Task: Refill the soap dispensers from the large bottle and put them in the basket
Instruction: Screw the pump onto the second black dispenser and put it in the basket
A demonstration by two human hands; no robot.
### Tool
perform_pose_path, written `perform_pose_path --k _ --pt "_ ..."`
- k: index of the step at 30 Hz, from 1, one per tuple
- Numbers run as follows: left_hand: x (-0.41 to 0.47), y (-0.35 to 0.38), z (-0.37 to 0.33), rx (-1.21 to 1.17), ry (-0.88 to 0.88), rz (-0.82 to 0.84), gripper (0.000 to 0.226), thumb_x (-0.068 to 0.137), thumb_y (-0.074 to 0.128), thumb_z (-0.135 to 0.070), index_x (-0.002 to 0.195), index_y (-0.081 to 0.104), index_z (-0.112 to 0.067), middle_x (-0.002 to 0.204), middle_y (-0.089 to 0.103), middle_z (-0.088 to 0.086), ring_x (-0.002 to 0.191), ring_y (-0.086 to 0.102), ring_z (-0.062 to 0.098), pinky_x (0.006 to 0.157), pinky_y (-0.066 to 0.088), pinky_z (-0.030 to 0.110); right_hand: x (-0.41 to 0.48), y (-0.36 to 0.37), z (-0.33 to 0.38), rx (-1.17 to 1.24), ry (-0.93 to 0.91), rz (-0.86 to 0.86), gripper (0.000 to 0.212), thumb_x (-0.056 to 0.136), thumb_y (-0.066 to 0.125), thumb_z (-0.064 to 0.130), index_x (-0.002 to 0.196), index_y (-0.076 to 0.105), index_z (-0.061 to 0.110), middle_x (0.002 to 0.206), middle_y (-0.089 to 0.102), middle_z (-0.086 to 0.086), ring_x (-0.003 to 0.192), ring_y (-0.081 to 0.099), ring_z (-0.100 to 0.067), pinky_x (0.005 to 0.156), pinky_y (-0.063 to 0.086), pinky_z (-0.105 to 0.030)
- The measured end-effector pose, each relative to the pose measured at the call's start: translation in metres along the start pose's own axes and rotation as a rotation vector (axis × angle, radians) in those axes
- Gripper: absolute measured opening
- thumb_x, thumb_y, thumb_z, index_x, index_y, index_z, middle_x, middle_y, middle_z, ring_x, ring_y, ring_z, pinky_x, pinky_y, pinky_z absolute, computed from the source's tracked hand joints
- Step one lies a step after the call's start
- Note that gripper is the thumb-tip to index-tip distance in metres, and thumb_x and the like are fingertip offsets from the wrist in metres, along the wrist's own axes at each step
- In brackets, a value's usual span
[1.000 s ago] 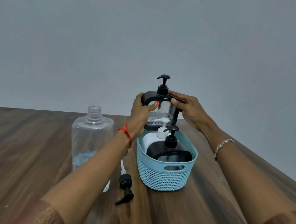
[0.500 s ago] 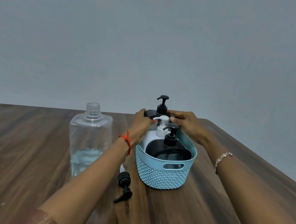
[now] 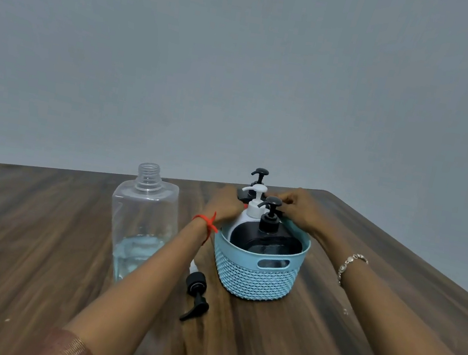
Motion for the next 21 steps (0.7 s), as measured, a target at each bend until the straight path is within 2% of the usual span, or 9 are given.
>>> perform_pose_path --k 2,4,6,8,12,14,17,19,21 --pt "-0.002 0.002 0.000 0.093 0.029 0.020 0.026 0.090 0.046 -0.006 0.064 0.045 -0.007 0.079 0.057 0.020 0.080 0.047 0.028 0.053 0.030 0.024 0.002 0.003 -0.001 -0.117 0.018 0.018 0.022 0.090 0.056 0.009 0.074 0.070 0.008 0.056 0.053 0.003 0.049 0.042 -0.002 0.048 0.032 -0.014" --pt "0.000 0.005 0.004 0.185 0.012 0.043 0.039 0.091 0.040 -0.002 0.054 0.034 -0.009 0.091 0.058 0.031 0.078 0.040 0.024 0.046 0.025 0.018 0.004 0.005 -0.005 -0.218 0.042 0.020 0.038 0.091 0.055 0.010 0.054 0.055 0.016 0.055 0.043 0.001 0.052 0.034 -0.009 0.050 0.028 -0.021" --pt "-0.003 0.004 -0.004 0.250 0.048 0.050 0.042 0.093 0.037 -0.001 0.053 0.031 -0.012 0.105 0.059 0.031 0.080 0.038 0.021 0.044 0.027 0.021 0.004 0.006 -0.005 -0.243 0.046 0.023 0.043 0.092 0.053 0.008 0.051 0.049 0.021 0.053 0.040 0.004 0.051 0.033 -0.008 0.049 0.027 -0.020" --pt "-0.006 0.004 -0.005 0.292 0.056 0.052 0.038 0.093 0.036 -0.002 0.056 0.038 -0.009 0.096 0.060 0.023 0.083 0.044 0.025 0.050 0.026 0.030 0.003 0.005 -0.003 -0.260 0.050 0.031 0.044 0.093 0.051 0.007 0.052 0.050 0.024 0.052 0.041 0.006 0.051 0.033 -0.008 0.048 0.028 -0.018" --pt "-0.007 0.008 -0.002 0.356 0.038 0.012 0.024 0.091 0.034 0.003 0.088 0.057 0.009 0.116 0.058 0.025 0.110 0.053 0.037 0.080 0.040 0.031 0.004 0.007 -0.009 -0.351 0.062 0.048 0.029 0.094 0.047 0.011 0.072 0.065 0.007 0.061 0.056 -0.006 0.057 0.044 -0.016 0.056 0.036 -0.030" --pt "-0.008 0.012 -0.001 0.363 0.046 -0.011 0.028 0.092 0.034 0.001 0.105 0.057 0.011 0.123 0.055 0.026 0.115 0.051 0.037 0.089 0.040 0.037 0.006 0.010 -0.012 -0.393 0.063 0.075 0.023 0.093 0.044 0.011 0.093 0.064 -0.002 0.083 0.066 -0.018 0.074 0.057 -0.030 0.066 0.044 -0.038" --pt "-0.012 0.015 -0.002 0.373 0.083 -0.037 0.031 0.094 0.032 -0.002 0.112 0.056 0.008 0.127 0.052 0.026 0.122 0.045 0.035 0.099 0.032 0.035 0.005 0.013 -0.009 -0.465 0.057 0.116 0.023 0.088 0.041 0.000 0.100 0.057 -0.011 0.094 0.063 -0.026 0.090 0.057 -0.040 0.072 0.044 -0.043" --pt "-0.017 0.014 -0.004 0.375 0.099 -0.059 0.032 0.095 0.031 -0.002 0.114 0.054 0.008 0.129 0.051 0.025 0.125 0.041 0.034 0.102 0.026 0.032 0.000 0.014 -0.002 -0.516 0.036 0.147 0.024 0.088 0.040 -0.003 0.102 0.058 -0.011 0.096 0.063 -0.025 0.089 0.057 -0.038 0.070 0.040 -0.039" --pt "-0.023 0.012 -0.004 0.367 0.115 -0.074 0.030 0.094 0.032 -0.001 0.109 0.056 0.010 0.125 0.053 0.025 0.121 0.045 0.034 0.098 0.027 0.030 -0.005 0.014 0.006 -0.519 0.029 0.163 0.031 0.091 0.038 -0.002 0.115 0.057 -0.002 0.102 0.062 -0.011 0.089 0.053 -0.026 0.071 0.032 -0.028"
Point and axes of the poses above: each hand's wrist, its own x-axis towards the middle knuckle, its own y-axis out of the palm, z = x × y, the point moved 6 cm from there along x, towards the middle knuckle
